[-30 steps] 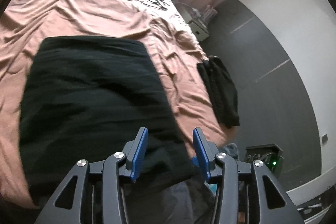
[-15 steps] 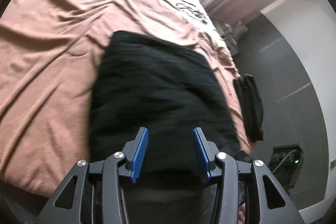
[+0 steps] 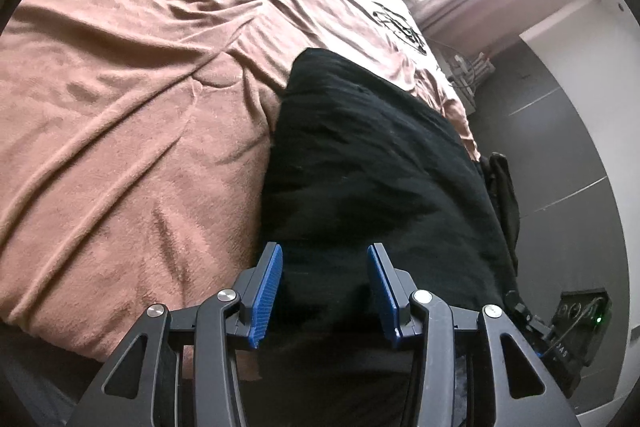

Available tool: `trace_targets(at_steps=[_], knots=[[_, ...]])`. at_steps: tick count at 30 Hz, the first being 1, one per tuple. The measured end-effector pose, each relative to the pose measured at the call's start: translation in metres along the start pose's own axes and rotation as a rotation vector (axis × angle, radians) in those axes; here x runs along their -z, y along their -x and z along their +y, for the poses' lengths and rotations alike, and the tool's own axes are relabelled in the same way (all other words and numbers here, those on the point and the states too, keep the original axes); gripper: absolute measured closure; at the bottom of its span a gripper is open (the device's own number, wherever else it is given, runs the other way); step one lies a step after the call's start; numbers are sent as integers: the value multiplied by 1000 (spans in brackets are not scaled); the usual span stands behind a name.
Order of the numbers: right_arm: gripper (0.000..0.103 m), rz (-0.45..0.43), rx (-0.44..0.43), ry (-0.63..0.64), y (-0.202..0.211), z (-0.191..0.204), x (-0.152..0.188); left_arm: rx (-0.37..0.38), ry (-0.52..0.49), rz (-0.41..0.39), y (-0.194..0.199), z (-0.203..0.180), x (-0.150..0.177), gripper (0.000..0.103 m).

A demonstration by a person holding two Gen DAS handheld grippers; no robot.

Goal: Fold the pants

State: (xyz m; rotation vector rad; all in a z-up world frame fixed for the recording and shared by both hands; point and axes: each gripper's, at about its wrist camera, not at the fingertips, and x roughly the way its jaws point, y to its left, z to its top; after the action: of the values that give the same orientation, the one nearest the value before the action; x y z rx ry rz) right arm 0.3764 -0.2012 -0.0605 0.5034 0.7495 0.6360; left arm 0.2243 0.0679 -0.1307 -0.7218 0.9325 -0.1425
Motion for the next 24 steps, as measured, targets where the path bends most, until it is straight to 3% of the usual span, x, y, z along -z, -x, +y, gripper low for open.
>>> trace_targets(at_steps=[6,12,18,24], knots=[[96,-4,27,-36,13,-23,13,-10,2,35,-11,5,8,56],[96,57,95,-115,-19,-59,21,25,7,64,-24,4,13,53],[95,87,110,-82,-23,-52,17,49,-7,97,-29,0,28,41],[91,90,87,-82,-15,-50,12,68,5,121,-31,7,43,40]])
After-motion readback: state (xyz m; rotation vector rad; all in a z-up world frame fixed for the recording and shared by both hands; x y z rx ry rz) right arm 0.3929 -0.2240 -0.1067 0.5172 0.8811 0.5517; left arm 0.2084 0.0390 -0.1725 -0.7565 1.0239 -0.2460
